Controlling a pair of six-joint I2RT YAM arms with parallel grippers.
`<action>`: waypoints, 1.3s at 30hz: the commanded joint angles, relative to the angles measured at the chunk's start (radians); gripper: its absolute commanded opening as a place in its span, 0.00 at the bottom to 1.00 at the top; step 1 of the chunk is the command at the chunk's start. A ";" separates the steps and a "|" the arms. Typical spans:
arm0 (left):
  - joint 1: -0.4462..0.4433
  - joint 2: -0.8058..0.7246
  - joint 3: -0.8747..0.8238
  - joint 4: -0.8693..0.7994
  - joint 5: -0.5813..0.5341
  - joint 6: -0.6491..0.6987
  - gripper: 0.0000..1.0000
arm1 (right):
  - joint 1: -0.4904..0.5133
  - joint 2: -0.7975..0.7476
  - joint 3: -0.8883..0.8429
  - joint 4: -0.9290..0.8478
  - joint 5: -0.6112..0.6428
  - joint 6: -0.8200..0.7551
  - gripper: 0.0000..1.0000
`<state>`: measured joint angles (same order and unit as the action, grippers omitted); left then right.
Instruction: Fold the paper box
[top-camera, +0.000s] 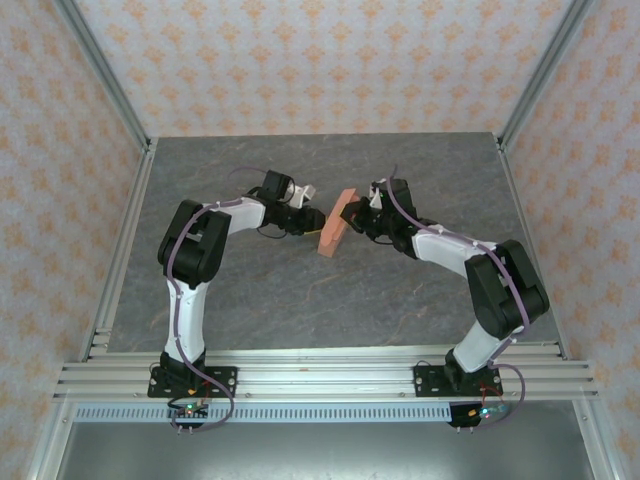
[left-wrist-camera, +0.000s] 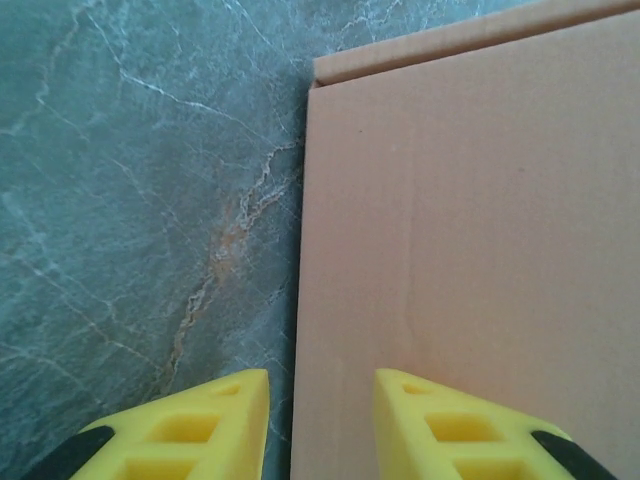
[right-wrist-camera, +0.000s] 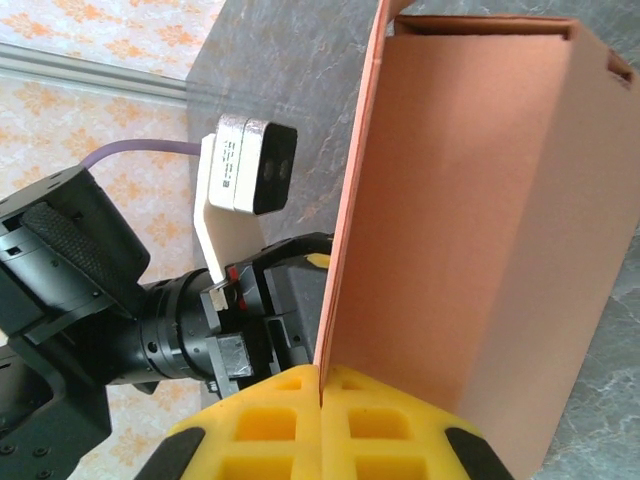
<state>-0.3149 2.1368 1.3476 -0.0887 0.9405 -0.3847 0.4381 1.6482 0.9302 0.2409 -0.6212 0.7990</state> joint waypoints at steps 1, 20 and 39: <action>-0.006 0.006 0.031 -0.057 0.020 0.021 0.33 | 0.005 0.022 0.025 -0.076 0.082 -0.054 0.00; -0.138 -0.657 -0.659 0.470 -0.606 0.242 0.80 | 0.017 0.058 0.056 -0.136 0.116 -0.093 0.00; -0.328 -0.433 -0.460 0.470 -0.768 0.379 0.78 | 0.018 0.058 0.054 -0.131 0.117 -0.101 0.00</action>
<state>-0.6380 1.6920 0.8501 0.3580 0.1860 -0.0277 0.4522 1.6806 0.9821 0.1783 -0.5587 0.7315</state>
